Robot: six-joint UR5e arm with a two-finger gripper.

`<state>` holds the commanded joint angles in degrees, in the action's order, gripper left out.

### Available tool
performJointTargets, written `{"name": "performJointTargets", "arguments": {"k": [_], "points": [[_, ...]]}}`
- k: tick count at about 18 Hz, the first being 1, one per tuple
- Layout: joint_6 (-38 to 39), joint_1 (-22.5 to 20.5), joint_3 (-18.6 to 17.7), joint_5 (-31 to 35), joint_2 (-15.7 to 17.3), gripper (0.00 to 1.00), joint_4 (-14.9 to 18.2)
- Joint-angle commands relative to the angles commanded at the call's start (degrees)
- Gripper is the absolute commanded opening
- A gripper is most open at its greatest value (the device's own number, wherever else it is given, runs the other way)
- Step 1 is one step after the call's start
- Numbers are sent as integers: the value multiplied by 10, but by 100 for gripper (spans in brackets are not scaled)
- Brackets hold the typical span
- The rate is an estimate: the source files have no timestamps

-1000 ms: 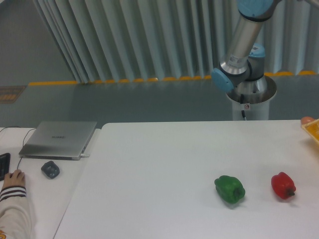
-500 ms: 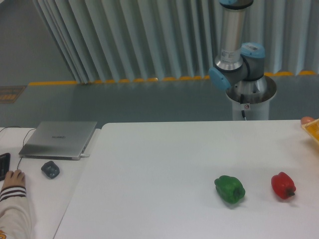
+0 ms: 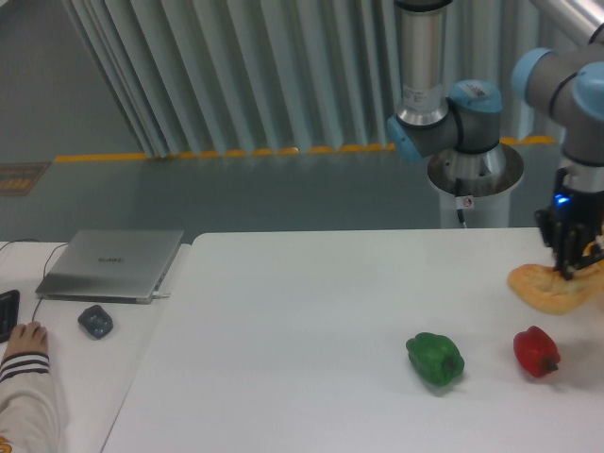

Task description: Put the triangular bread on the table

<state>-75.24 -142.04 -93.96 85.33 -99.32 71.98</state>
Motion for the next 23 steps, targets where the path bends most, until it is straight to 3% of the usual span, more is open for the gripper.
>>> {"name": "performJointTargets", "arguments": {"k": [4,5,6,7,8,16,18,23], "points": [[32,35,1,15,-6,11,-1],[37,43,1,15,-8,21,-2],[36,48,1,16,-8,45,-2],[33,56,2,17,-11,79,-3],[32,61,3,18,-11,100,-3],[37,68,9,49,-10,100,-13],[38,62,18,53,-18,100,-31],[-15,12,48,56,-22,100,-25]]}}
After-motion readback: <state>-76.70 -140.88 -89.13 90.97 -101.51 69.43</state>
